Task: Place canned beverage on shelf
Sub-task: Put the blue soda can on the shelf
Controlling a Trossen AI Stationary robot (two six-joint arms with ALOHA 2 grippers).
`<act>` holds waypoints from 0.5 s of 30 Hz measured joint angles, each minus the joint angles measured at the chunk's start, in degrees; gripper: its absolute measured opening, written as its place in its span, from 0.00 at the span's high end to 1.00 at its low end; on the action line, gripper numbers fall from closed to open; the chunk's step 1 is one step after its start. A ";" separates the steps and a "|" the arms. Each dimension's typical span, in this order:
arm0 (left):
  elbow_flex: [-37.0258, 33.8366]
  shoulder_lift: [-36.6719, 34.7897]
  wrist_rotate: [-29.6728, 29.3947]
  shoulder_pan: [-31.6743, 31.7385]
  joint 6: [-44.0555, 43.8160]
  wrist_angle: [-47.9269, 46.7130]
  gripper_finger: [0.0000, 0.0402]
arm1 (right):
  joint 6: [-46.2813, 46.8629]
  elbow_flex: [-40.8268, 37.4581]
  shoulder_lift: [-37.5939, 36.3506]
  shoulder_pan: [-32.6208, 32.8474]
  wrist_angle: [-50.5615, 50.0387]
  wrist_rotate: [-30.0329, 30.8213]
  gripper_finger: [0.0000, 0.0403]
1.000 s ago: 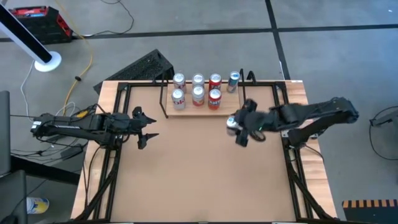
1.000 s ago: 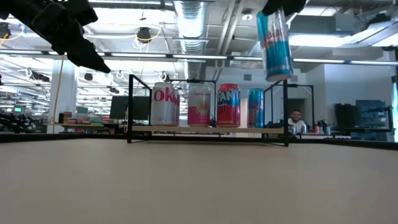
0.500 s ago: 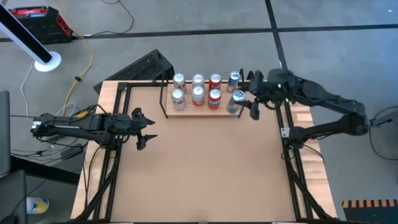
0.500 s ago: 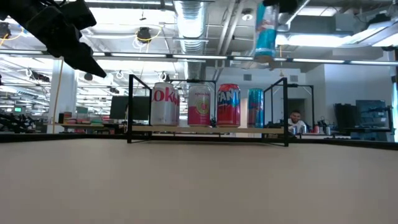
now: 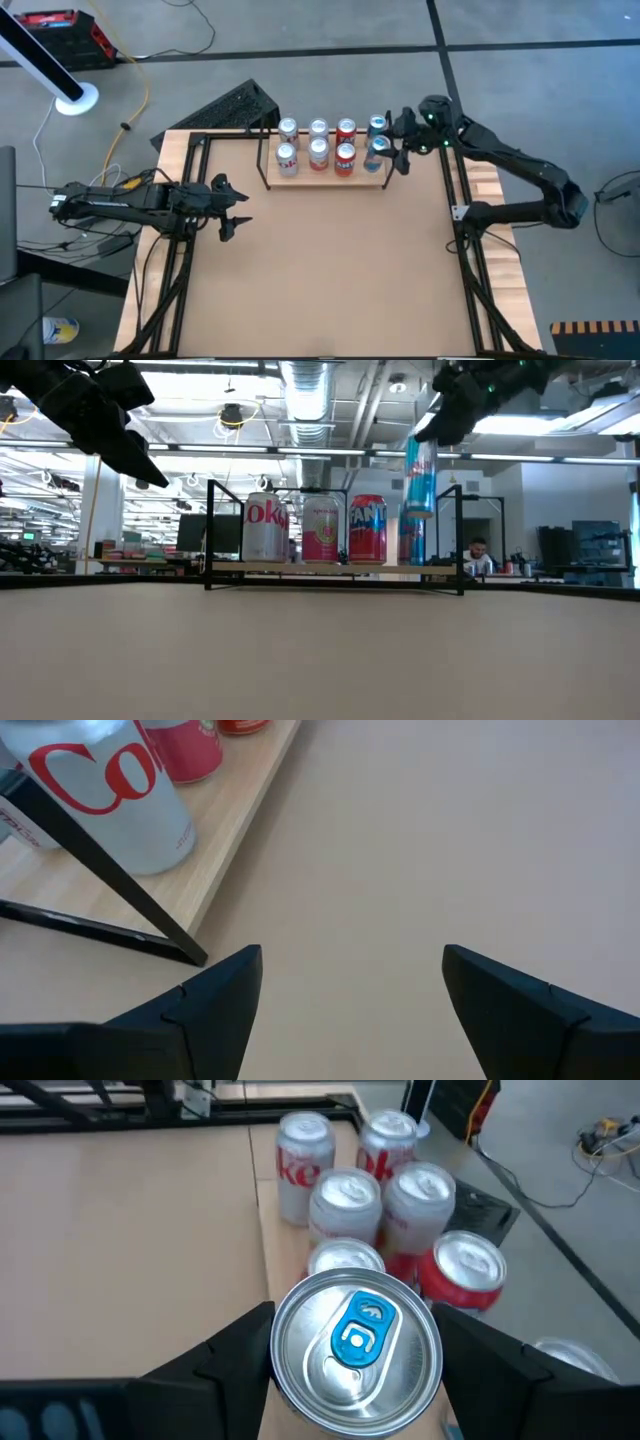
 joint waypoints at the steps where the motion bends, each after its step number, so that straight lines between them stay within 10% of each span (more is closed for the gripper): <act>1: 0.00 0.00 0.00 0.00 0.01 0.00 0.27 | -0.30 -1.01 -0.02 -0.85 1.05 -0.89 0.35; 15: 0.00 0.00 -0.02 0.00 -0.17 0.04 0.27 | -10.81 -4.52 7.03 -6.33 4.05 -7.13 0.35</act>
